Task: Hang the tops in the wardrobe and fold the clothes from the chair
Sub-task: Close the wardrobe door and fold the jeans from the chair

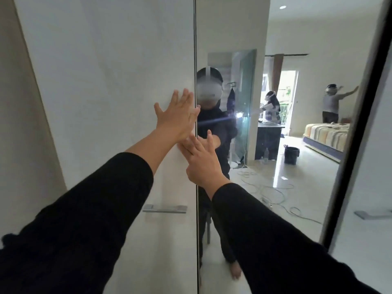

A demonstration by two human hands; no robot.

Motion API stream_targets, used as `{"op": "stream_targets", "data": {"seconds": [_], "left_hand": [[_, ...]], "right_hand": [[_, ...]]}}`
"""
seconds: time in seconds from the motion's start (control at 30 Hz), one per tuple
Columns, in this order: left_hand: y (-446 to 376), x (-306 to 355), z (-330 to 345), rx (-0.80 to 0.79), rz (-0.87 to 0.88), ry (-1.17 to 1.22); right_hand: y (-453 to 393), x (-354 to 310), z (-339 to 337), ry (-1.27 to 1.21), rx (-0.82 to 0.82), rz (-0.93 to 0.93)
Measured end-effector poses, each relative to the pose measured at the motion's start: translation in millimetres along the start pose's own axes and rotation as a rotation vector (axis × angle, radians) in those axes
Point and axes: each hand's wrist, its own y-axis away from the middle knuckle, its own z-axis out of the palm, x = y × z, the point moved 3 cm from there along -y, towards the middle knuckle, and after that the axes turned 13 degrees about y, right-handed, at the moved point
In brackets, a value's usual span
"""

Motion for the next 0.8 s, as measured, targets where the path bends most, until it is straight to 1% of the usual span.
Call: {"op": "stream_targets", "data": {"seconds": [0.1, 0.17, 0.23, 0.3, 0.33, 0.37, 0.43, 0.57, 0.63, 0.67, 0.8], "left_hand": [[-2.6, -5.0, 4.7, 0.082, 0.042, -0.061], [-2.8, 2.8, -0.1, 0.191, 0.059, -0.066], [-4.7, 19.1, -7.3, 0.297, 0.091, 0.001], [-7.8, 41.5, -7.7, 0.343, 0.184, 0.073], [-10.3, 56.7, -4.1, 0.344, 0.250, 0.102], [-12.6, 71.4, 0.0, 0.327, 0.314, 0.123], [-17.2, 105.0, 9.6, 0.261, 0.411, 0.190], [-15.2, 181.8, 26.3, 0.186, 0.526, 0.328], [-16.2, 220.0, 38.1, 0.114, 0.582, 0.423], [-17.1, 237.7, 45.0, 0.083, 0.611, 0.452], [-28.2, 291.8, 70.6, 0.012, 0.706, 0.387]], "right_hand": [[0.0, -5.1, 8.2, -0.049, 0.020, 0.018], [0.9, -6.6, 8.0, -0.054, 0.061, 0.023], [6.4, -1.6, 4.7, -0.017, 0.142, 0.069], [21.1, 14.0, 6.9, 0.023, 0.237, 0.166], [33.1, 27.2, 11.5, 0.053, 0.241, 0.202], [45.5, 40.7, 16.6, 0.070, 0.223, 0.224], [72.3, 70.1, 24.0, 0.121, 0.134, 0.279], [130.2, 137.4, 33.7, 0.248, -0.091, 0.434], [157.5, 169.1, 36.0, 0.335, -0.203, 0.497], [170.1, 183.8, 37.4, 0.370, -0.233, 0.516], [200.4, 226.5, 46.8, 0.413, -0.387, 0.505]]}}
